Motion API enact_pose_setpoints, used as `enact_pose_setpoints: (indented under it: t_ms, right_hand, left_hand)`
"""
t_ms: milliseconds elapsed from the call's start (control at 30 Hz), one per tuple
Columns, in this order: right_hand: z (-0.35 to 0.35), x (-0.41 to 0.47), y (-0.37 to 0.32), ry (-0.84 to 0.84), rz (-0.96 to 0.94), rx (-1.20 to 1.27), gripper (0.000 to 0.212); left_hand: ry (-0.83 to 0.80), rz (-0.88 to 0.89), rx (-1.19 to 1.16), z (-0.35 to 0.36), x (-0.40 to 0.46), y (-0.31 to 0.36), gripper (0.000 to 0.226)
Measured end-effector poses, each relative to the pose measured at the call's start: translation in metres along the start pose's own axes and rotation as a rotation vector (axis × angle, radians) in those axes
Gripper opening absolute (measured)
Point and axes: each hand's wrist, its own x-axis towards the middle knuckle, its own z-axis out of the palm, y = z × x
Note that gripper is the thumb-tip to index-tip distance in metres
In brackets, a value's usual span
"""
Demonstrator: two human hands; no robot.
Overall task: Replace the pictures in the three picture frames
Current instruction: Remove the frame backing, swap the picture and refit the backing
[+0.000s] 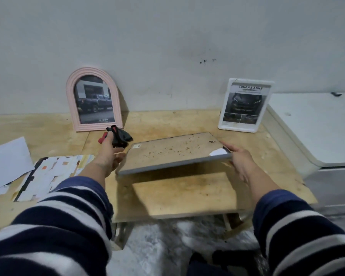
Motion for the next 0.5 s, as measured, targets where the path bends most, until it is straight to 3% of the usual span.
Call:
enact_pose_setpoints:
  t_ms: [67,167,267,400,500]
  right_hand:
    - [0.004,0.001,-0.009,0.01,-0.044,0.038,0.036]
    - [0.01,0.003,-0.026,0.068,-0.16,0.059,0.038]
    - [0.016,0.01,-0.036,0.125,-0.235,0.07,0.039]
    - [0.027,0.019,-0.038,0.15,-0.221,0.137,0.034]
    - [0.033,0.031,-0.033,0.189,-0.227,0.096,0.032]
  left_hand:
    - [0.032,0.03,-0.091,-0.001,-0.001,0.009,0.063]
    - [0.073,0.039,-0.235,0.001,0.001,0.017,0.08]
    - [0.045,0.11,-0.208,0.009,0.001,0.023,0.085]
    - [-0.003,0.18,-0.1,0.024,-0.003,0.033,0.045]
    - [0.068,0.202,0.011,0.022,0.005,0.037,0.036]
